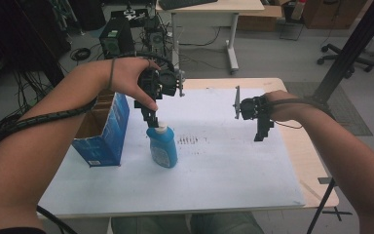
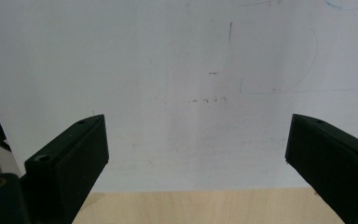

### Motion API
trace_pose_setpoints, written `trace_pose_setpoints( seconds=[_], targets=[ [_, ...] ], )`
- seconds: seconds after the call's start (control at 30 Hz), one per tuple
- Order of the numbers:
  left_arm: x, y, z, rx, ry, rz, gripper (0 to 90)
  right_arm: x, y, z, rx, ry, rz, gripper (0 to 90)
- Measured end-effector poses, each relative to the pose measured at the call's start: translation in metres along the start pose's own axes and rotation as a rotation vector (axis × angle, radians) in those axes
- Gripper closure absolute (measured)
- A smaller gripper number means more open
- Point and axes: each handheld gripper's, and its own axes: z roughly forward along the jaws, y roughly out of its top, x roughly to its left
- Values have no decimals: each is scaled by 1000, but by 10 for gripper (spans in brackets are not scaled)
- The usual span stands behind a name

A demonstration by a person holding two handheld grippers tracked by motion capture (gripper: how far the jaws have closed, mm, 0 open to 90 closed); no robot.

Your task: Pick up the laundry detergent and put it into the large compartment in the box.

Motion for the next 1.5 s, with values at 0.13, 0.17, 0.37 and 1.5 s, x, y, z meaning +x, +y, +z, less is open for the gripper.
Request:
trace_pose_setpoints(
  seconds=[0.13, 0.17, 0.37, 1.5],
  targets=[
    [-3, 1, 0, -9, 2, 31, 50, 0, 2, 1, 1, 2, 8, 59],
    [-4, 1, 0, -16, 8, 44, 48, 1, 3, 1, 0, 2, 12, 59],
    [-6, 0, 3, -22, 31, 78, 50, 3, 8, 2, 2, 2, 14, 59],
    [-6, 5, 58, 6, -13, 182, 45, 0, 4, 7, 0, 10, 28, 59]
  ],
)
